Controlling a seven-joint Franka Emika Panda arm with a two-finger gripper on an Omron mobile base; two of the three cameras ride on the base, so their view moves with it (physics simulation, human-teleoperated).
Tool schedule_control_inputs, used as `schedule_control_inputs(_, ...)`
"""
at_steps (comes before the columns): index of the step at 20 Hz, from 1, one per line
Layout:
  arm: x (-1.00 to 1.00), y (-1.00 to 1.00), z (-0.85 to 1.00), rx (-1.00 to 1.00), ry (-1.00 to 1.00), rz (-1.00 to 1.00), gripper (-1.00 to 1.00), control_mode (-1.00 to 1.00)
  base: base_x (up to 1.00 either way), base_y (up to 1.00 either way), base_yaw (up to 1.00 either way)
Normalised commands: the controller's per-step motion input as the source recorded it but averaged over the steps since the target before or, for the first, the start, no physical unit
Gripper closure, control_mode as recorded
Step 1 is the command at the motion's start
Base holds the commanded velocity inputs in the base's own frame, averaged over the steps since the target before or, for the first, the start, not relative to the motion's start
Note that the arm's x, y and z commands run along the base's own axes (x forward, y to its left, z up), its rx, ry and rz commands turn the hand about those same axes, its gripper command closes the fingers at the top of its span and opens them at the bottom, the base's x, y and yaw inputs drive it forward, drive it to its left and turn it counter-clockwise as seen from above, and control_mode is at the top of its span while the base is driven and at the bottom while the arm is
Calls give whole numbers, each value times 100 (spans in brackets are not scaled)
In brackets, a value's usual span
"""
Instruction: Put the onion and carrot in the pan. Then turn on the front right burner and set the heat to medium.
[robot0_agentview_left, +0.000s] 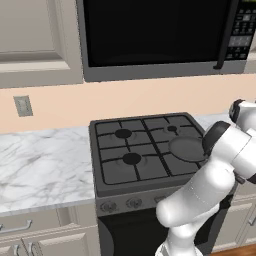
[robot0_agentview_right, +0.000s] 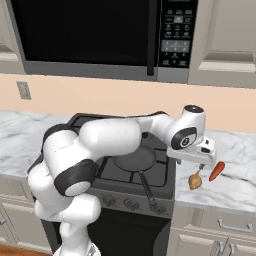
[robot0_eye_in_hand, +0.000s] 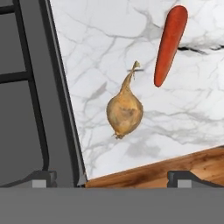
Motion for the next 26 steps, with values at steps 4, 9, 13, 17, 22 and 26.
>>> schedule_control_inputs(4, 16, 0, -25, 0, -1, 0, -100, -100, 0, 0, 0)
schedule_control_inputs(9, 10, 0, -27, 0, 0, 0, -100, -100, 0, 0, 0)
schedule_control_inputs(13, 18, -11, -24, 0, -1, 0, -100, -100, 0, 0, 0)
schedule_control_inputs(17, 19, -25, -16, 0, 0, 0, -100, -100, 0, 0, 0)
schedule_control_inputs(22, 11, -18, -13, 0, 0, 0, -100, -100, 0, 0, 0)
schedule_control_inputs(26, 3, -6, -16, 0, 0, 0, -100, -100, 0, 0, 0)
